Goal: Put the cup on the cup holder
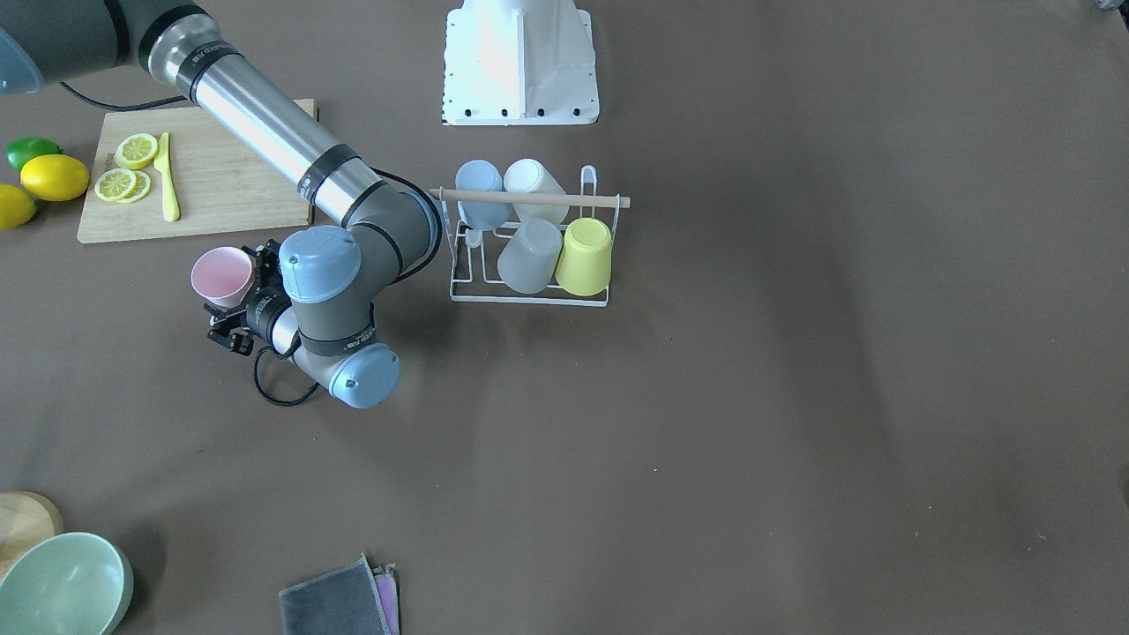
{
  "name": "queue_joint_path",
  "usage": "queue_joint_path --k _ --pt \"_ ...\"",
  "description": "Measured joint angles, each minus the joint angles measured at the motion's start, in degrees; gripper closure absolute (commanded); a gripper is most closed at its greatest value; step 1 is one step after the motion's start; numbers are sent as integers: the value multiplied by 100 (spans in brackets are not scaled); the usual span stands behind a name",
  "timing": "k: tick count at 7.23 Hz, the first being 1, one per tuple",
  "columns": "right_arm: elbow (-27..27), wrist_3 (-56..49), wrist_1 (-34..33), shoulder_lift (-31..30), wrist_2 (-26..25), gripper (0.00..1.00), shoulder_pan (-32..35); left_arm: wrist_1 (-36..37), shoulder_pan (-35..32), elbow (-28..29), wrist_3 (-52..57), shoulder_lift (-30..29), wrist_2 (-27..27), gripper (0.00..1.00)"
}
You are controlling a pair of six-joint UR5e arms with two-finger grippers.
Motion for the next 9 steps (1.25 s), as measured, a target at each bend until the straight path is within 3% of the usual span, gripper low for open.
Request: queue_joint_path --k 1,2,4,7,9 --pt "3 12 -63 15 -4 0 10 -263 -192 136 -74 2 -57 98" --pt "10 32 -103 25 -5 9 20 -515 -338 246 -152 3 -87 98" --pt "18 54 -135 30 -13 36 26 -796 -455 349 -242 -9 -104 98" --pt "31 54 -141 29 -87 60 45 -1269 -449 377 -1341 -85 -26 98" --pt "68 46 -142 16 -164 60 123 -2610 -419 468 -2621 -73 1022 98"
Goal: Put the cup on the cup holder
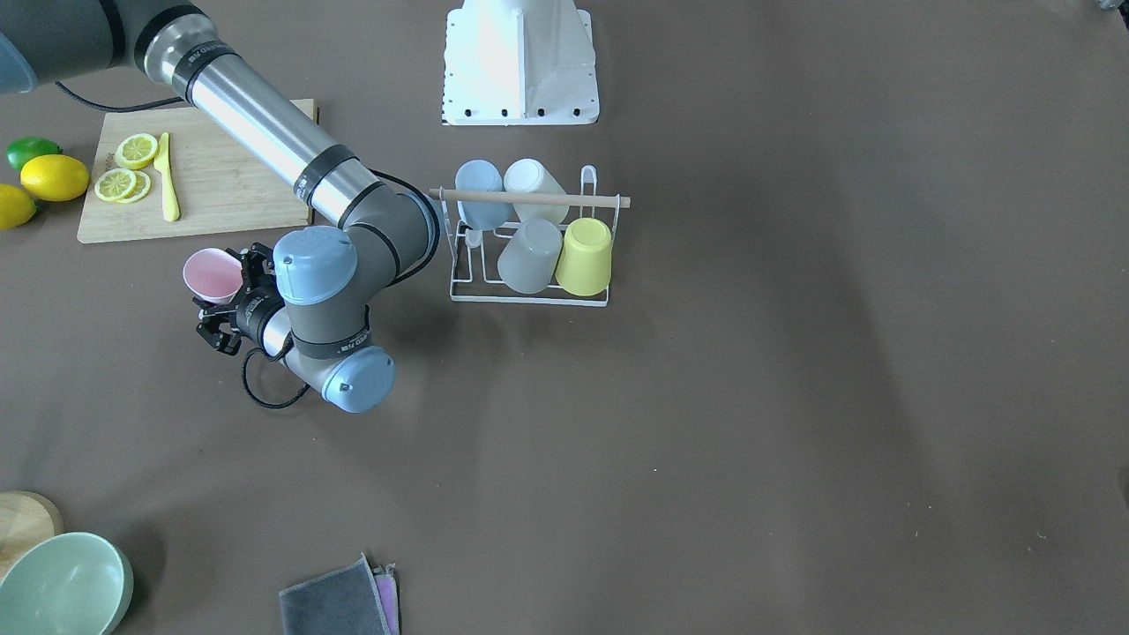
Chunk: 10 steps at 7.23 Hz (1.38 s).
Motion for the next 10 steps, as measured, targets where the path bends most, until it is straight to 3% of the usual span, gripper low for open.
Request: queue_joint_path --k 1,3,5,7,10 --pt "97 -4 -17 -30 -39 60 103 -939 17 220 -539 24 732 98" --pt "824 -14 -124 -246 -97 60 564 -2442 51 655 -1260 9 2130 98" --pt "1481 124 27 -441 12 60 976 -3564 57 708 -1671 -2 2982 99" --pt "1703 663 788 -506 431 60 1206 -5236 58 572 -2327 161 3512 100" --pt "1898 1552 2417 -565 1284 60 1582 -7676 103 -71 -3366 667 3608 100"
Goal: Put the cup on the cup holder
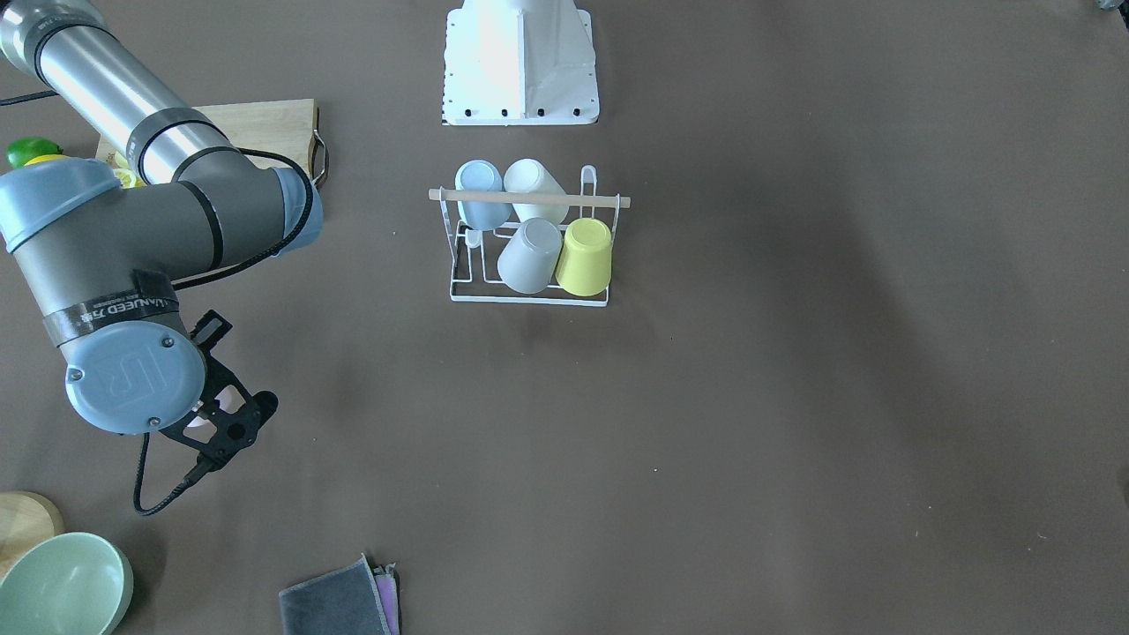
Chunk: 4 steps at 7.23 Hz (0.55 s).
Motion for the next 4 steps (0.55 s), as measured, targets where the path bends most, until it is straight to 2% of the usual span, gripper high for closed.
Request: queue_joint_path --k 2,3,4 --pt "95 1099 1585 -56 584 60 209 -2081 278 -334 -508 254 1 100" --pt "272 1819 2402 -146 730 60 260 -2650 488 -611 -576 260 22 100" --pt "527 2504 3245 -329 774 60 233 -2914 714 -914 -584 177 76 100"
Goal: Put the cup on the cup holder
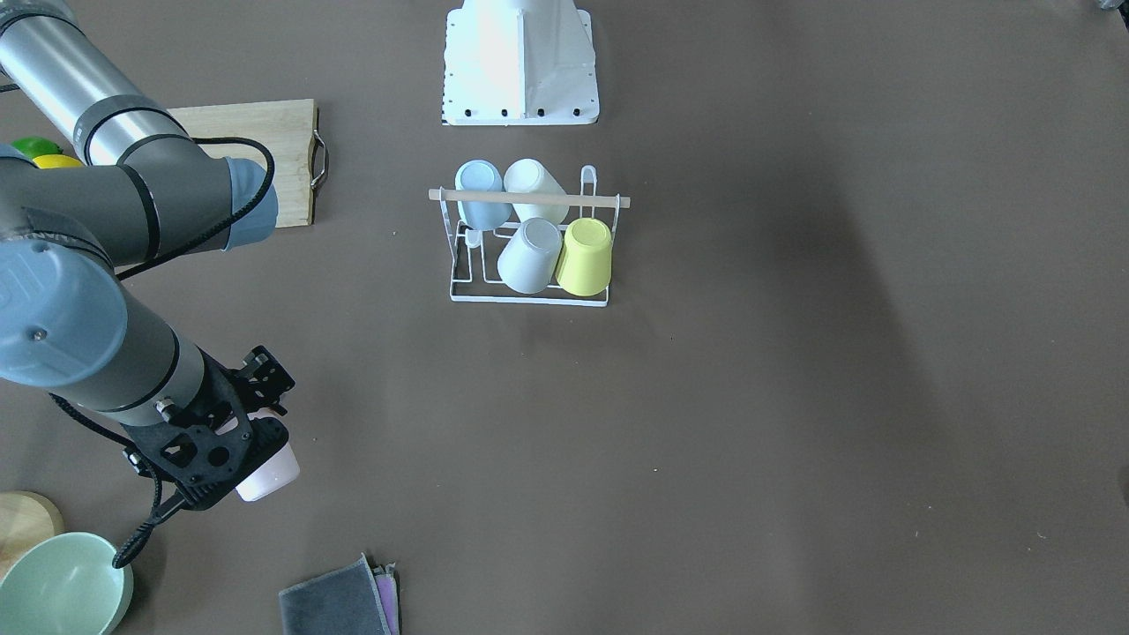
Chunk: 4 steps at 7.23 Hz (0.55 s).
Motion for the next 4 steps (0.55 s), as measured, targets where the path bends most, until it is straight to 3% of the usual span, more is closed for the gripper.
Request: queue_joint_path --k 2,4 --pt "520 1243 1878 -549 -92 60 -183 -498 683 -581 18 -213 415 100" --pt "677 2044 3509 -726 -386 60 -451 -1243 1698 -708 67 -534 886 100"
